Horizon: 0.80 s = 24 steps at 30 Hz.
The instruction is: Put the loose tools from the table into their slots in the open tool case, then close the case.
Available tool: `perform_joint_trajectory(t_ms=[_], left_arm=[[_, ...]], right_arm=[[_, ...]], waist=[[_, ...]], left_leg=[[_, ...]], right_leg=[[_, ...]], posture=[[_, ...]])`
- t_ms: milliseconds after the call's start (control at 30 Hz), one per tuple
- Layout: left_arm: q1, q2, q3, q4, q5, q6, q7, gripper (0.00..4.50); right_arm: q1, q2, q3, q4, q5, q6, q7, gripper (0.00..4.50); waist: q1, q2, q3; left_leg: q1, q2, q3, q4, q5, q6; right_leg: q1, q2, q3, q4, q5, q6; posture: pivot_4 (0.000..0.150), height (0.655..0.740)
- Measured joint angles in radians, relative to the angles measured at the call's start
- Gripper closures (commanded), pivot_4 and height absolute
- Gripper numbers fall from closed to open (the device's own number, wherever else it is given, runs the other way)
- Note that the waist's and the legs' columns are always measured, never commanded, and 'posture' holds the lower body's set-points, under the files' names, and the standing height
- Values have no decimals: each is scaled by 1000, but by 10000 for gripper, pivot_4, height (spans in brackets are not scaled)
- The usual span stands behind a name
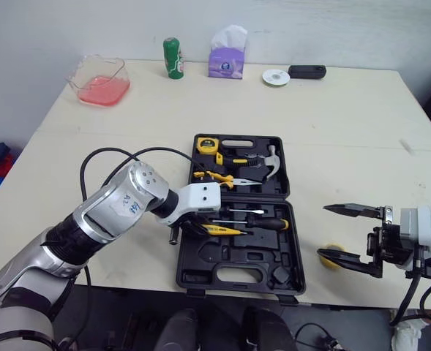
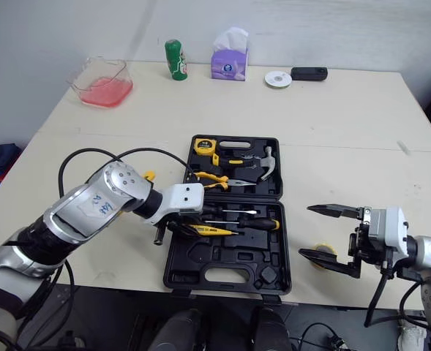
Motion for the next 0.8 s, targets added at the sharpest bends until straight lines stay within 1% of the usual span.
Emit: perform_joint_trajectory(t_ms=[300, 333, 367, 400, 433, 467, 500, 567, 667, 800], left_arm=[[2, -19, -6, -2, 26, -16, -1, 39620], [3, -19, -6, -1, 30, -22, -1, 34620], [4, -19, -6, -1, 32, -29, 0, 31591], [7, -20, -5, 0, 36, -42, 3, 26772], [12, -24, -2, 0, 34, -50, 2, 23222], [16, -36, 4, 1, 30, -54, 2, 18398], [26, -61, 23, 11, 25, -67, 9, 15103], [29, -89, 38, 36, 14, -109, 11, 15103], [30, -73, 66, 46, 2, -141, -13, 15103], [63, -87, 141, 45, -45, -183, -22, 15103]], right_arm=[[1, 12, 3, -1, 4, 3, -19, 0], [1, 12, 3, -2, 3, 3, -21, 0], [1, 12, 3, -2, 3, 4, -24, 0], [1, 12, 3, -2, 3, 4, -27, 0], [1, 12, 4, -3, 4, 6, -30, 0], [1, 12, 4, -3, 4, 7, -32, 0], [1, 12, 4, -4, 4, 9, -31, 0], [-2, 11, 4, -4, 4, 13, -30, 0], [-2, 11, 4, -4, 3, 21, -27, 0], [-6, 11, 4, -3, 3, 22, -20, 0]], waist=[[0, 0, 0], [0, 0, 0], [0, 0, 0], [0, 0, 0], [0, 0, 0], [0, 0, 0], [1, 0, 0], [1, 0, 0], [-3, 0, 0], [-3, 0, 0]], left_leg=[[0, 0, 0, 1, 0, 0], [0, 0, 0, 1, 0, 0], [0, 0, 0, 1, 0, 0], [0, 0, 0, 1, 0, 0], [0, 0, 0, 1, 0, 0], [0, 0, 0, 1, 0, 0], [0, 0, 0, 1, 0, 0], [-1, 0, -1, 3, 0, 0], [-1, 0, -1, 3, 0, 0], [-1, 0, -1, 3, 0, 0]], right_leg=[[0, 0, 0, 0, 0, 0], [0, 0, 0, 1, 0, 0], [0, 0, 0, 1, 0, 0], [0, 0, 0, 1, 0, 0], [0, 0, 0, 1, 0, 0], [0, 0, 0, 1, 0, 0], [0, 0, 0, 1, 0, 0], [0, 0, -1, 1, 0, 0], [0, 0, -1, 1, 0, 0], [0, 0, -1, 2, 0, 0]], posture=[[1500, 7400], [1500, 7400], [1500, 7400], [1500, 7400], [1500, 7400], [1500, 7400], [1500, 7400], [1500, 7400], [1500, 7400], [1500, 7400]])
